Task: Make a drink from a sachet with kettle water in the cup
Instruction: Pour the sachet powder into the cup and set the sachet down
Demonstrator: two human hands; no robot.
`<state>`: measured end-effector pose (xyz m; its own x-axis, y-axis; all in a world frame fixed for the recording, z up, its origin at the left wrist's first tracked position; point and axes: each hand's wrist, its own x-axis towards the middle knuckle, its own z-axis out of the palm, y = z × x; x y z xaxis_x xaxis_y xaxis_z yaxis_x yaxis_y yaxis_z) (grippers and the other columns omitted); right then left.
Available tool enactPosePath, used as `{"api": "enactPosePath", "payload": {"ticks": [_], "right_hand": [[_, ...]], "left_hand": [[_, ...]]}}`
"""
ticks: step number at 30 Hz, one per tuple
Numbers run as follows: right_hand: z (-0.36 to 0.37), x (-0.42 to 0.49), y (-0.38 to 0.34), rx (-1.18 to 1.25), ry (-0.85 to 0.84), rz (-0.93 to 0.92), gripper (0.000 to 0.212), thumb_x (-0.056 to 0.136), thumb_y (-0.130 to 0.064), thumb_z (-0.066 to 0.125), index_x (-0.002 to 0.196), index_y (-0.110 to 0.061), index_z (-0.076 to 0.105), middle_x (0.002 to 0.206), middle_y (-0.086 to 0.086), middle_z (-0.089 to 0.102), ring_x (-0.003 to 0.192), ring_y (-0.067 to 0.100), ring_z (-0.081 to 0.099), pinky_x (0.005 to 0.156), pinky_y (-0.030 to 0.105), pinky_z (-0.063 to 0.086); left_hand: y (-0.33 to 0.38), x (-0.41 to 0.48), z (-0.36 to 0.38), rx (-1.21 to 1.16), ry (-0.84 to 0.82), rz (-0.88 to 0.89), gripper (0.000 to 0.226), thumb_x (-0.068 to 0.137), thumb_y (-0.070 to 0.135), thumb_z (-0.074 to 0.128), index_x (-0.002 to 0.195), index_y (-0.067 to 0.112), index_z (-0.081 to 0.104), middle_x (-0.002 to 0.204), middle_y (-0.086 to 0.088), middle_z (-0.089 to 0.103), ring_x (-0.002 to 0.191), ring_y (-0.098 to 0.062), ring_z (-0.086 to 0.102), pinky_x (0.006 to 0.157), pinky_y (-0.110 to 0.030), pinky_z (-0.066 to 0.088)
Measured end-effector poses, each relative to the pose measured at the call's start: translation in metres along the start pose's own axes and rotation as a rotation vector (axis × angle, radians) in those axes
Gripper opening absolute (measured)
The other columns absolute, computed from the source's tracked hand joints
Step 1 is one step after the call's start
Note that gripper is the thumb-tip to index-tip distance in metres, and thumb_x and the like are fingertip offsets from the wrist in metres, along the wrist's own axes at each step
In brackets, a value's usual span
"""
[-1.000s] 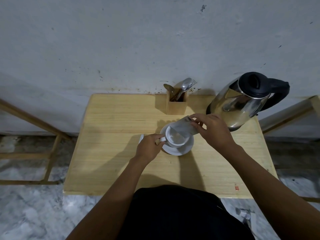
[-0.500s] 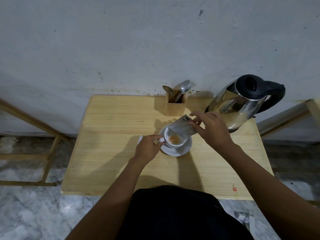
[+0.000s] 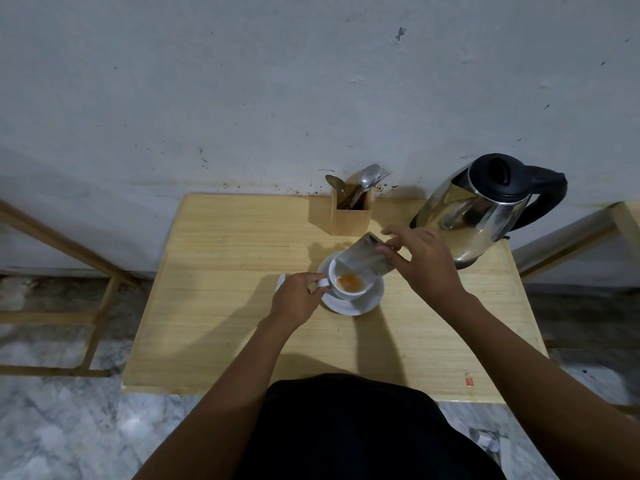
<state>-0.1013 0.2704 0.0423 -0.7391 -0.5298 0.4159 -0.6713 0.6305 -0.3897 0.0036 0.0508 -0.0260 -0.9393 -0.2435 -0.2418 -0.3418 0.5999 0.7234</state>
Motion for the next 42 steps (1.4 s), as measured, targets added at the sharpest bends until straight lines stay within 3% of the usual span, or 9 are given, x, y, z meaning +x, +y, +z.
{"api": "enactPosePath", "payload": {"ticks": [5,10,13,19,24,28,34,39,42], "right_hand": [[0.003,-0.001,0.003,-0.043,0.034,-0.067,0.014,0.088,-0.027,0.066,0.088,-0.015,0.074,0.073,-0.001,0.071,0.07,0.021,0.063,0.079,0.031,0.04],[0.002,-0.003,-0.006,0.024,0.07,0.03,0.021,0.085,-0.026,0.072,0.101,-0.012,0.067,0.078,-0.006,0.073,0.078,0.015,0.062,0.083,0.022,0.034],[0.007,-0.004,-0.001,-0.009,0.081,-0.058,0.018,0.087,-0.028,0.066,0.089,-0.013,0.075,0.073,-0.003,0.072,0.071,0.02,0.062,0.078,0.028,0.039],[0.008,-0.007,-0.007,0.056,0.089,0.015,0.02,0.086,-0.029,0.068,0.096,-0.013,0.072,0.078,-0.006,0.073,0.077,0.015,0.06,0.08,0.03,0.04],[0.01,-0.006,-0.008,0.074,0.13,0.031,0.022,0.086,-0.033,0.064,0.087,-0.014,0.075,0.073,-0.004,0.07,0.073,0.015,0.059,0.078,0.03,0.042],[0.008,-0.004,-0.01,0.085,0.118,0.028,0.018,0.086,-0.033,0.066,0.089,-0.017,0.074,0.076,-0.005,0.071,0.075,0.014,0.06,0.078,0.031,0.043],[0.004,0.001,-0.014,0.089,0.079,-0.001,0.017,0.083,-0.028,0.074,0.094,-0.016,0.075,0.081,-0.005,0.073,0.078,0.016,0.065,0.079,0.029,0.043],[-0.007,0.001,-0.002,0.185,-0.146,0.136,0.022,0.083,-0.026,0.077,0.103,-0.017,0.075,0.095,-0.007,0.074,0.086,0.005,0.062,0.077,0.019,0.048],[-0.008,-0.001,0.001,0.199,-0.194,0.227,0.015,0.083,-0.027,0.075,0.097,-0.02,0.077,0.088,-0.012,0.07,0.077,0.005,0.062,0.072,0.026,0.051]], "left_hand": [[0.001,0.0,0.0,0.002,0.007,0.003,0.032,0.089,0.029,0.063,0.12,0.021,0.066,0.115,0.0,0.071,0.073,-0.011,0.056,0.072,-0.027,0.046],[0.001,0.0,0.0,-0.002,0.01,0.0,0.033,0.089,0.029,0.064,0.121,0.019,0.066,0.113,-0.003,0.072,0.073,-0.011,0.055,0.073,-0.028,0.047],[0.001,0.0,0.0,-0.008,0.011,0.003,0.033,0.089,0.028,0.064,0.121,0.019,0.066,0.114,-0.002,0.072,0.074,-0.011,0.055,0.072,-0.028,0.047],[0.0,-0.001,0.0,-0.022,0.009,0.003,0.033,0.089,0.031,0.064,0.121,0.021,0.066,0.113,-0.001,0.072,0.068,-0.009,0.056,0.073,-0.031,0.051],[0.002,0.002,-0.006,-0.054,-0.052,0.005,0.039,0.089,0.039,0.059,0.125,0.025,0.062,0.119,0.006,0.068,0.076,-0.01,0.058,0.078,-0.032,0.053],[0.021,0.01,-0.017,-0.119,0.03,0.05,0.049,0.09,0.037,0.062,0.136,0.025,0.05,0.115,0.009,0.059,0.088,-0.011,0.052,0.083,-0.029,0.048],[0.042,0.025,-0.018,-0.08,0.061,0.187,0.018,0.089,0.019,0.064,0.1,0.008,0.073,0.105,-0.007,0.071,0.097,-0.022,0.064,0.084,-0.028,0.048],[0.04,0.025,-0.018,-0.114,0.102,0.162,0.016,0.09,0.019,0.062,0.096,0.011,0.075,0.098,-0.005,0.074,0.092,-0.019,0.066,0.084,-0.035,0.052],[0.04,0.023,-0.016,-0.124,0.094,0.153,0.017,0.09,0.017,0.062,0.097,0.008,0.075,0.099,-0.007,0.074,0.092,-0.02,0.066,0.084,-0.034,0.051]]}}
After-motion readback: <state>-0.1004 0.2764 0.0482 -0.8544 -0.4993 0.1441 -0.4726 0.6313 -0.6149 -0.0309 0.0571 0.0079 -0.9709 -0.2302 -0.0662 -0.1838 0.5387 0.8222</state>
